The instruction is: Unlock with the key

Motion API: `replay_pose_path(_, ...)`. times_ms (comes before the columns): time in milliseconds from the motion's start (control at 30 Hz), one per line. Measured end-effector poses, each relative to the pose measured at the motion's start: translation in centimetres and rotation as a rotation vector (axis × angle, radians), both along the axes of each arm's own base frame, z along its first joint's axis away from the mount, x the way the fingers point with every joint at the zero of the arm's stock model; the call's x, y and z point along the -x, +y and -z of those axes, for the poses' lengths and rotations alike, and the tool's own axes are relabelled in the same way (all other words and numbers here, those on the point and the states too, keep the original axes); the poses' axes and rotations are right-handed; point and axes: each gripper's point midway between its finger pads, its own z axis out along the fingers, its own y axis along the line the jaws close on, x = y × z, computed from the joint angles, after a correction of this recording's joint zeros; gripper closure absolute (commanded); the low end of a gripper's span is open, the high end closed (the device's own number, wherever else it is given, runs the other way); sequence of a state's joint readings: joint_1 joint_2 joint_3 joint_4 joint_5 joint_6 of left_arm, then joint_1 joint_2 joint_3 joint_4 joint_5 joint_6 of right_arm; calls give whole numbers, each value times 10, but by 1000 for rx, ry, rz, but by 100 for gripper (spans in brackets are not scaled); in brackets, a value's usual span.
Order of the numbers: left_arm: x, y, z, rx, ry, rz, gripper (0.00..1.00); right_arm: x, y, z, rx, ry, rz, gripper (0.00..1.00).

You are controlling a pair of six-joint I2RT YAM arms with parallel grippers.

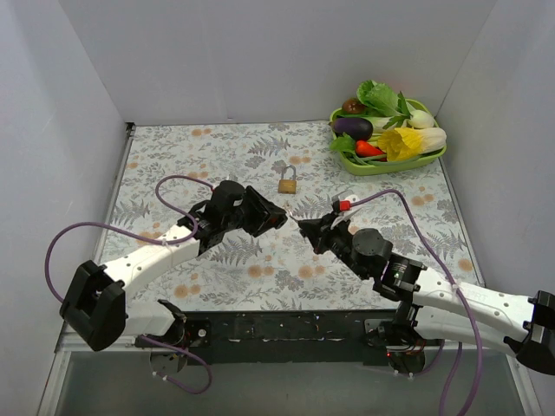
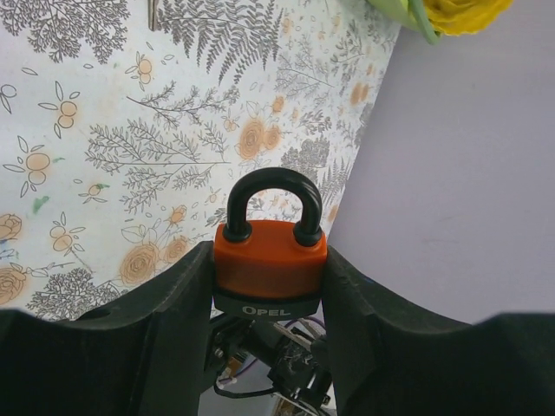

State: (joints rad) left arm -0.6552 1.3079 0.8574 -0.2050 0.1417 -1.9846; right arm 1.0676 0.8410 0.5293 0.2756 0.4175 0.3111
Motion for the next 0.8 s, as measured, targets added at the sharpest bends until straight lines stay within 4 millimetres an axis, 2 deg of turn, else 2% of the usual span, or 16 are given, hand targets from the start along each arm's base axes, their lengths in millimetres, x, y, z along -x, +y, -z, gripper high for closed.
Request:
replay_pose_path(167,9,4,-14,41,-97,-25,100,16,16,-15,-15,-7,1,99)
replay_pose_path(367,-5,1,-36,113,-203,-63,100,19,23,0,25,7,55,99)
replay_pose_path(500,-12,-4,-51,159,-257,-66,100,17,16,11,24,0,105,99)
replay_pose_path(633,-16,-8,-53,173,-272,-66,100,10,7,19,24,-45,152,99)
replay_pose_path(800,-17,-10,-50,174,-269,-62,100,1,-1,10,-10,-119,203,99)
